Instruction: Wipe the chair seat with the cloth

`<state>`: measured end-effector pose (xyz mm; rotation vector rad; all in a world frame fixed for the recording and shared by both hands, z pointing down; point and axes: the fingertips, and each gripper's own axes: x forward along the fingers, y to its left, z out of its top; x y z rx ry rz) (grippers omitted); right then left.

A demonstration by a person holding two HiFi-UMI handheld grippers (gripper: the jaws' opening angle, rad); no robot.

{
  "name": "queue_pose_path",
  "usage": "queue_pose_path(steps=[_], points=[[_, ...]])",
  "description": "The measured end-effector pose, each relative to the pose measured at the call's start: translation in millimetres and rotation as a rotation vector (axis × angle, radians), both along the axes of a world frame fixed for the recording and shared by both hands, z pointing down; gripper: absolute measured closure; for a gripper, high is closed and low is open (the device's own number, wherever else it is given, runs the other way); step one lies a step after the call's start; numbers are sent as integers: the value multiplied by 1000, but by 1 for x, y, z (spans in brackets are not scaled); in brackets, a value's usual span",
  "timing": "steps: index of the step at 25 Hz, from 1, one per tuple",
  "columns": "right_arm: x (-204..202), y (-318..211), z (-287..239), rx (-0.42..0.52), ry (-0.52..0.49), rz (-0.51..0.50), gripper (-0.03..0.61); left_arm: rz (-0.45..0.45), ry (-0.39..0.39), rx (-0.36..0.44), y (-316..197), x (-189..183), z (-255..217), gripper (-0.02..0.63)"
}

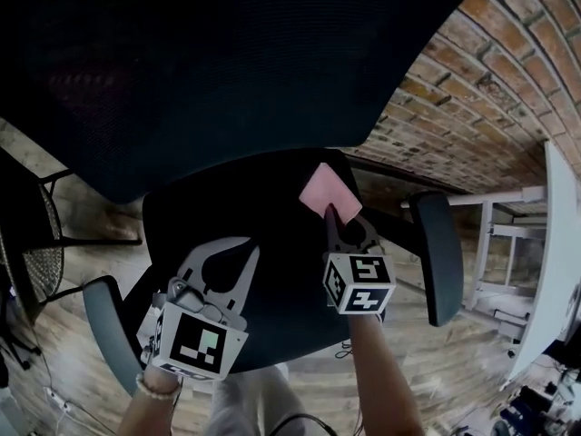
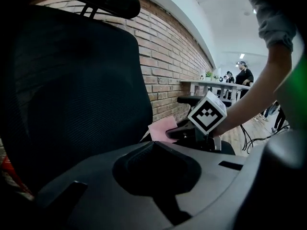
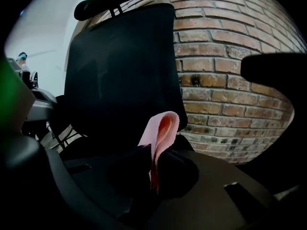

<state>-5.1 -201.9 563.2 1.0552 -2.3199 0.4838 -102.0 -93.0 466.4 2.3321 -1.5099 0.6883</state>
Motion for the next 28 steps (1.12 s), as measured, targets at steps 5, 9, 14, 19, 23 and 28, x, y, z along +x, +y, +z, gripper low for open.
queue_pose_path(steps=[5,9,14,19,23,28], points=[[3,-20,34,-37,43,46,528,14,-20,5,-8,-7,13,595],[11,-30,53,-86,71,103,528,22,-27,13,-11,-9,18,595],[3,-35,62,-96,113,71,528,17,-22,12,-10,-14,24,595],[-25,-24,66,-109,121,-22,528,6,-12,1,-2,-16,22,595],[-60,-1,72,-128,112,-108,528,-4,-19,-2,7,-22,19,595],[-115,46,72,-155,59,-250,528,-46,5,-16,23,-29,12,595]])
